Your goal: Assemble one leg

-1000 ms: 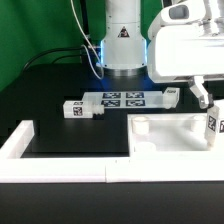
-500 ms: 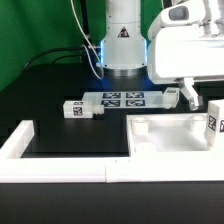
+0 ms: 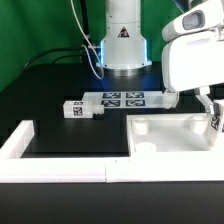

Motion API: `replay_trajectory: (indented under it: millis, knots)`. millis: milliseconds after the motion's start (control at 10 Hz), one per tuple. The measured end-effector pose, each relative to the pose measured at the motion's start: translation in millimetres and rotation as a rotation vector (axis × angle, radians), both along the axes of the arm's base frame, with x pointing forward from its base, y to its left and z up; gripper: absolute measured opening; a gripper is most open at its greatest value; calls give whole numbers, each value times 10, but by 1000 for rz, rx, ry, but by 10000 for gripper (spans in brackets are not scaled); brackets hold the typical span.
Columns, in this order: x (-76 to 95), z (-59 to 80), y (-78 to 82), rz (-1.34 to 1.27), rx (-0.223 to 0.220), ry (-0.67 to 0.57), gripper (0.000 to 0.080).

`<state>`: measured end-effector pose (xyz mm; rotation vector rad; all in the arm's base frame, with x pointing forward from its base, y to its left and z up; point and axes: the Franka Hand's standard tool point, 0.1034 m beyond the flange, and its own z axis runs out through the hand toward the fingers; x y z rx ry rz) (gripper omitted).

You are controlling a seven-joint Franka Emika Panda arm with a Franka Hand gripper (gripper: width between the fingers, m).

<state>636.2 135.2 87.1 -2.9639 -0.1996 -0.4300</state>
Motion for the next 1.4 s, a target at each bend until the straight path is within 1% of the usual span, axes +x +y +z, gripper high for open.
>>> replay_trajectory:
  millis: [100, 200, 300, 400, 500, 600, 800, 900, 1000, 1100, 1200, 1300, 1400]
  knots:
    - [-45, -35, -28, 15, 0, 88, 648]
    - [-50, -18, -77, 30, -6, 141, 648]
    - [-67, -15, -112, 38, -15, 158, 648]
    - [-144, -32, -133, 48, -16, 228, 648]
    - [-125, -19, -118, 54, -18, 252, 648]
    - [-84, -20, -128, 49, -21, 227, 648]
    - [-74, -28, -148, 39, -23, 233, 648]
    - [3, -15, -199, 7, -53, 263, 648]
    - [137, -5, -223, 6, -80, 257, 648]
    - [188, -41, -265, 1, -82, 252, 648]
    - [172, -79, -335, -15, -76, 259, 648]
    - [173, -79, -345, -16, -77, 259, 648]
    - [171, -83, -342, -15, -77, 260, 546]
